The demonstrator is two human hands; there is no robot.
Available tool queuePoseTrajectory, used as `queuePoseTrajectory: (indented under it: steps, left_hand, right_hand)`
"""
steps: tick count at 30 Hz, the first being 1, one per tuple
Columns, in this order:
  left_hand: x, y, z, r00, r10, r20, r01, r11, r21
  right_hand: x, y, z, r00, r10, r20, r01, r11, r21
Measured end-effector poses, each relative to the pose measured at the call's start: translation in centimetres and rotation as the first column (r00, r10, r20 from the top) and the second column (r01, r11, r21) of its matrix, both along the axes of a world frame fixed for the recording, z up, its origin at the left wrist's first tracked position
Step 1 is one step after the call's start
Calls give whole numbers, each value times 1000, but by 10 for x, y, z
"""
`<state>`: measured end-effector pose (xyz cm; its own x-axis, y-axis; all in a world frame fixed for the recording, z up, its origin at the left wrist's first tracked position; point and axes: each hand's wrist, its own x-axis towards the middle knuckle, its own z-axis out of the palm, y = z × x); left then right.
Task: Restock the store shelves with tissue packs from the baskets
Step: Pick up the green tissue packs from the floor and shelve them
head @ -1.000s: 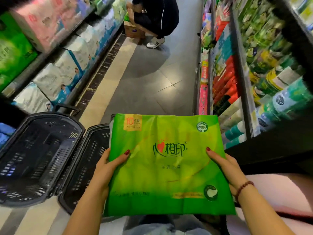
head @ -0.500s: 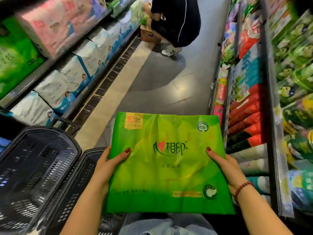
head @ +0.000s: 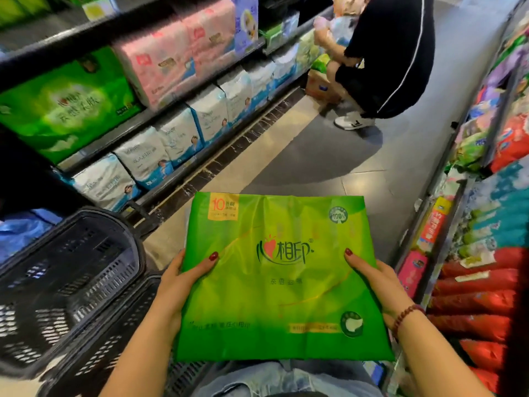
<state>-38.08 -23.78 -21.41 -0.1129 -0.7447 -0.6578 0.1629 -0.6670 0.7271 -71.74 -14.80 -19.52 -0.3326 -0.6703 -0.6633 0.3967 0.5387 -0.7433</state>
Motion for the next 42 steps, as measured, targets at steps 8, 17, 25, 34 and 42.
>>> queuePoseTrajectory:
  steps: [8,17,25,34,42]
  left_hand:
    - [-63,-4,16,963,269,5,-268,963,-34]
    - [-59,-23,28,841,537,72,-533,844,-65]
    - [-14,-80,29,729,685,0,-679,723,-130]
    - [37,-164,59,643,766,-30,-742,612,-273]
    - [76,-264,99,549,835,-44,-748,468,-470]
  right_hand:
    - [-77,-103,2,962,272,-9,-272,962,-10]
    - [-55,-217,4,841,541,10,-540,841,-29]
    - [8,-324,17,737,675,-48,-676,734,-68]
    - [72,-442,40,664,745,-65,-744,649,-160]
    - [140,-581,75,599,789,-136,-775,529,-346]
